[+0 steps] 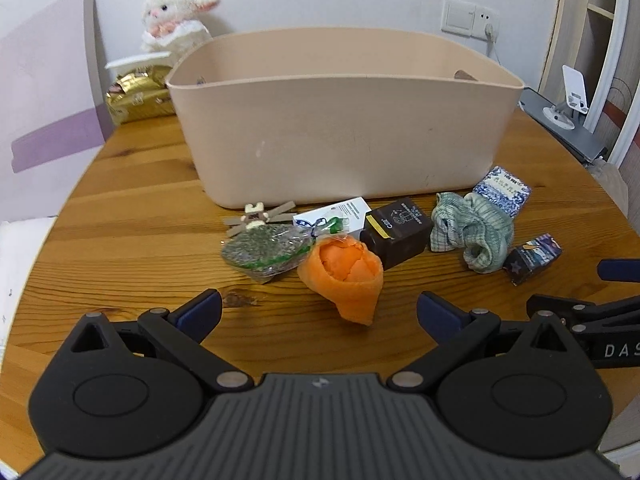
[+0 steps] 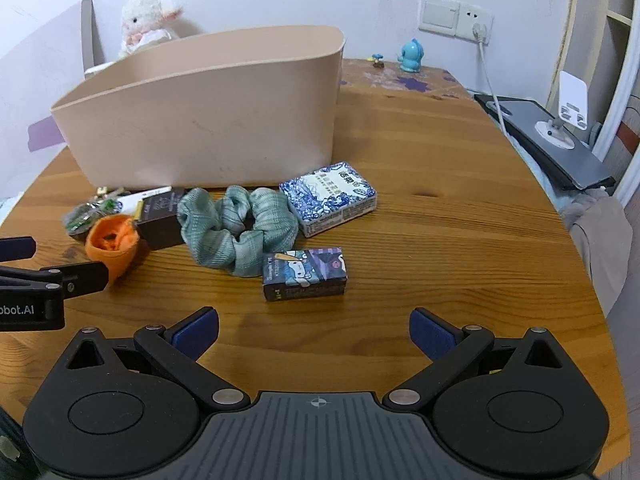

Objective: Organize objects
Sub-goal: 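Move both tools toward the items in front of the beige basket, then grasp the orange cloth with left tool while right tool grasps the small dark box, then lift both items over the basket and open both tools to drop them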

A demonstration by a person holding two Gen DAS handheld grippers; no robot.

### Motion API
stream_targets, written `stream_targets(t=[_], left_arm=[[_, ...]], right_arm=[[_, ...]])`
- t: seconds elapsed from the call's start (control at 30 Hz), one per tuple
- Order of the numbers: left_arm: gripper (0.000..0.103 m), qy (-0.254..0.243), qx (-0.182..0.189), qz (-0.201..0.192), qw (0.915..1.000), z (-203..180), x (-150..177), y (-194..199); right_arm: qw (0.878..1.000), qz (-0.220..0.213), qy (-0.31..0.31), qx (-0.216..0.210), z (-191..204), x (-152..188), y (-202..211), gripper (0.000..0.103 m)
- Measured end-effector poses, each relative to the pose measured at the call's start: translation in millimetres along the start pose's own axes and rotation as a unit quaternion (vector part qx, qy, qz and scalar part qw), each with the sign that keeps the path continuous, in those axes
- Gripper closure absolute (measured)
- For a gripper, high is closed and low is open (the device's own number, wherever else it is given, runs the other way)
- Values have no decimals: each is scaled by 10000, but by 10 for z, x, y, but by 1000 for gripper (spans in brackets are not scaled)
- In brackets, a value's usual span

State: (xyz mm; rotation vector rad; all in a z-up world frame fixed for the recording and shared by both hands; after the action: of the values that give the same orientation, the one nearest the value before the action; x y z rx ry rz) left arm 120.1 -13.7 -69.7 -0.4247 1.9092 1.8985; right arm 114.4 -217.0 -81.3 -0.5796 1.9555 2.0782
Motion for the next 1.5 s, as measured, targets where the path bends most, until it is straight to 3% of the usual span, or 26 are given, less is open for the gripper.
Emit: stream_targets(t=[0.23,0.3,0.5,0.57,0.7,0.77,0.83,0.9,1.0,1.2,1.5], left_arm=[[0,123,117,232,9996,-22,-76,-251],[11,102,191,323,9992,-36,-81,-305],[22,-37,100,204,9997,-70,-117,-312],[31,-91,100,139,9998,-69,-127,-310],[41,-173,154,77,9997,-80,-121,-284],[54,-193,183,79,9996,-90,-118,-267],[69,-198,216,79,9995,-95,-117,-249],[82,-186,275,87,9994,-97,-111,-239],[88,-155,355,115,9992,-79,-73,-220],[89,-67,490,92,9987,-11,27,-72],[89,-112,357,-574,9977,60,54,510]], right_arm=[[9997,169,133,-111,25,-113,-231,2],[9997,141,176,-68,39,-145,-268,1],[9994,5,338,-3,74,-222,-339,4],[9992,-48,386,-3,86,-238,-351,4],[9990,-137,412,-80,99,-255,-343,15],[9988,-208,440,-91,109,-245,-328,24],[9984,-304,468,-114,123,-222,-295,46],[9982,-332,481,-111,135,-208,-268,56],[9985,-307,432,-103,135,-179,-246,56],[9990,-283,293,-188,106,-62,-119,56],[9948,-985,238,-127,96,-101,470,56]])
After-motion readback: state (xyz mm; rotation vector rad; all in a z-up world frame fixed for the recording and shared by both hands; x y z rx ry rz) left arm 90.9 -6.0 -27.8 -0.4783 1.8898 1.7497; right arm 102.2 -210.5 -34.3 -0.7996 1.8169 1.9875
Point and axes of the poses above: each gripper's, at about its wrist camera, not at the fingertips, and y roughly against the way its jaws point, z to its left, x to its underside, the point moved 3 cm from there along -y, roughly the way its jaws point, and after that the axes turned 14 degrees about z, right-handed, at the moved point
